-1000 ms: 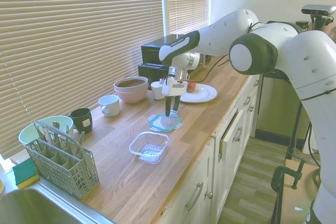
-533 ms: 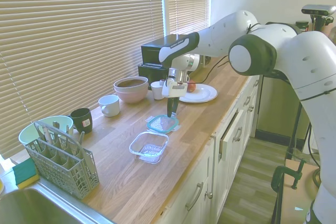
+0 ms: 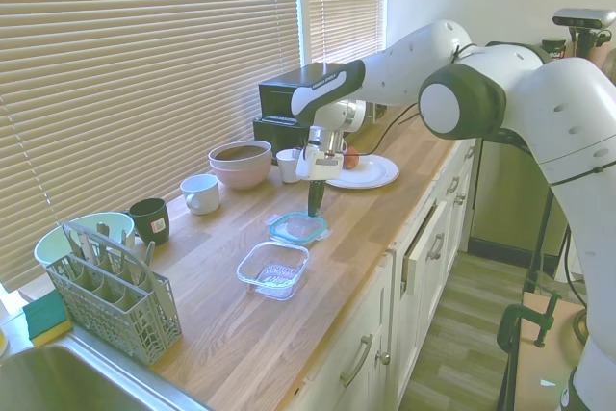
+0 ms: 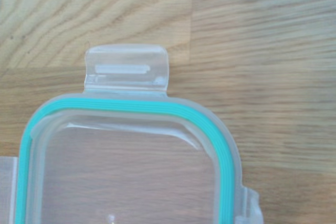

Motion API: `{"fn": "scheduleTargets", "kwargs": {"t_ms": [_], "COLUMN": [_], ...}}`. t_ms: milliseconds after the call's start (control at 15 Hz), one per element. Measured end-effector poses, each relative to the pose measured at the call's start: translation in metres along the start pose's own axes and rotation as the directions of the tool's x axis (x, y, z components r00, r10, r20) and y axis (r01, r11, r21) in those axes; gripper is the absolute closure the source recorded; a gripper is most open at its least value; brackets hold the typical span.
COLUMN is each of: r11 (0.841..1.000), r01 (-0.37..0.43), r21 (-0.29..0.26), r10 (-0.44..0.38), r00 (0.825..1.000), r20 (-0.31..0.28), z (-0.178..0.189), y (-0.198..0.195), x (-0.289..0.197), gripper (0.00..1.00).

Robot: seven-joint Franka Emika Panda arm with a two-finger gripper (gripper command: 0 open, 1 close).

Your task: Cover the lid of the food container

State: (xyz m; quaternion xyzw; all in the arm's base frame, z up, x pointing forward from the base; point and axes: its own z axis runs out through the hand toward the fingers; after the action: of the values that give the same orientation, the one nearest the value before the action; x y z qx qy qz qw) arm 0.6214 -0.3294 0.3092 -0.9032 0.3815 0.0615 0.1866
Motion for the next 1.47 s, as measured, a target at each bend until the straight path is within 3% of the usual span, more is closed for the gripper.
{"fn": "scheduleTargets", "kwargs": {"t_ms": [533,933,1467], "r11": [0.999,0.998,0.997], "r01": [0.041,0.051,0.068], "r21": [-0.029,-0.028,-0.045], "r10": [-0.042,-0.053,-0.074], "r00": [0.999,0.996,0.986], "r20": [-0.018,-0.072,-0.147], "z": [-0.016,-0.078,-0.096], "y": [-0.021,-0.016,-0.033], "x": [-0.025,-0.089,-0.181], "gripper": [1.0,1.0,1.0]}}
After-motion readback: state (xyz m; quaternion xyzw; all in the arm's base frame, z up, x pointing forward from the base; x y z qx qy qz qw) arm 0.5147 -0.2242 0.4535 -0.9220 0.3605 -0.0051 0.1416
